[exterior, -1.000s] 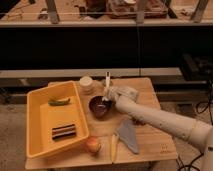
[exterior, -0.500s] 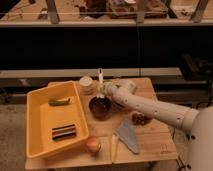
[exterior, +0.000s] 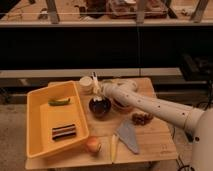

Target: Wipe purple bowl with brush

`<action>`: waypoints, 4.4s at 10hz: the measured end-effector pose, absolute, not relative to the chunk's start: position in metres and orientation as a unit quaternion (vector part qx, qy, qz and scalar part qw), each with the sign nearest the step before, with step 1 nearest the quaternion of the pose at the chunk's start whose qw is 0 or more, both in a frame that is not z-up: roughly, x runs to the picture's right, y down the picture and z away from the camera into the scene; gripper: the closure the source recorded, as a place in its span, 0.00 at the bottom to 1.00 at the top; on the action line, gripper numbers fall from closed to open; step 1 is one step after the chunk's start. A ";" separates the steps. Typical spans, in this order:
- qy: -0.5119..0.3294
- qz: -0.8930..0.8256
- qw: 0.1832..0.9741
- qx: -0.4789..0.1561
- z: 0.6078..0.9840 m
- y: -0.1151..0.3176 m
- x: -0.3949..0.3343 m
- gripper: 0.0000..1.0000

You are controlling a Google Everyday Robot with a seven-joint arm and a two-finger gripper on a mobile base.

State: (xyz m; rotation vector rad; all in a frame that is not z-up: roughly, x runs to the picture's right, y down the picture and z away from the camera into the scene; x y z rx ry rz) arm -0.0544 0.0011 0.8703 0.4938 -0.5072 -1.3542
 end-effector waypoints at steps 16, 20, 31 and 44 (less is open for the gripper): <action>-0.150 -0.623 0.746 0.182 0.854 0.052 -0.003 1.00; -0.160 -0.601 0.761 0.182 0.857 0.038 0.006 1.00; -0.262 -0.597 0.738 0.176 0.886 0.025 -0.045 1.00; -0.219 -0.597 0.752 0.170 0.849 0.062 -0.016 1.00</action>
